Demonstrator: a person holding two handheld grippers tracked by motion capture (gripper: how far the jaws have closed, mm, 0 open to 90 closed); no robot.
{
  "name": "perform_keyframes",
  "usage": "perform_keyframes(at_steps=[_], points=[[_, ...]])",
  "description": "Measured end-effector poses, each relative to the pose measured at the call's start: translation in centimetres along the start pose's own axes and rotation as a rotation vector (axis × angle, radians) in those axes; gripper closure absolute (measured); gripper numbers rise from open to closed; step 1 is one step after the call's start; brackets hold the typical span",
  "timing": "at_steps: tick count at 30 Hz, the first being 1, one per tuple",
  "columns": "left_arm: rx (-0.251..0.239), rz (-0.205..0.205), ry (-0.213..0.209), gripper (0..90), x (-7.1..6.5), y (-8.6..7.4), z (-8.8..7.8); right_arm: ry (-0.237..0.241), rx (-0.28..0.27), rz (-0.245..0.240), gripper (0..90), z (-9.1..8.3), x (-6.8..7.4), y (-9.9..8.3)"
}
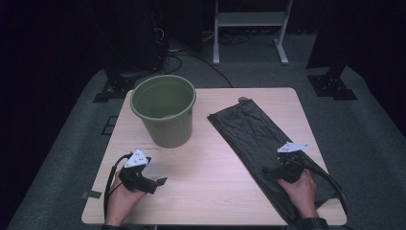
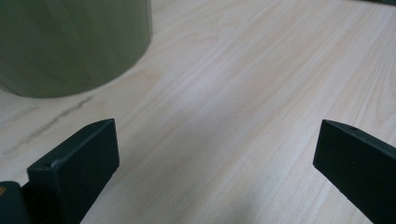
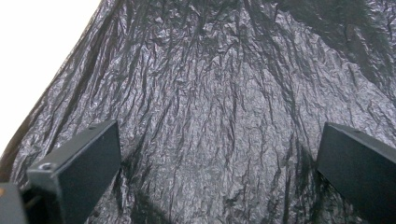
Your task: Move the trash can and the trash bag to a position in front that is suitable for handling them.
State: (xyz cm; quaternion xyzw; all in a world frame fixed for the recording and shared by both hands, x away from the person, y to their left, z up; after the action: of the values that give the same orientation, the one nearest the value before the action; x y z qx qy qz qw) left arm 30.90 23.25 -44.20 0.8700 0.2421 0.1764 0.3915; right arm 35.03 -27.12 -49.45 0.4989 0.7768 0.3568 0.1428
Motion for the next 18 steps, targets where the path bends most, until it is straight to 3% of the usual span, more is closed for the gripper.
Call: perform_keyframes(at_steps=[18], points=[[-0.022, -0.021, 0.002, 0.0, 1.3, 3.5, -2.5, 0.0, 0.0, -0.002, 0.0, 0.0, 0.0, 0.0]])
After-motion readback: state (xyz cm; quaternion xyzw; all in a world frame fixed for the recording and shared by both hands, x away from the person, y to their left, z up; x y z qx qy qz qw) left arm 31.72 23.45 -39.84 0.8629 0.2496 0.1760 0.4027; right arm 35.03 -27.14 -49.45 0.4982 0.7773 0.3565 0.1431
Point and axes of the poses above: each handheld gripper's, and its own axes: z roughly forward along the jaws, y roughly out of its top, x roughly to its left, the point moved 1 cm from there along z, roughly forward along the jaws, and after that the axes turned 10 degrees about z, right-handed, at the moved point
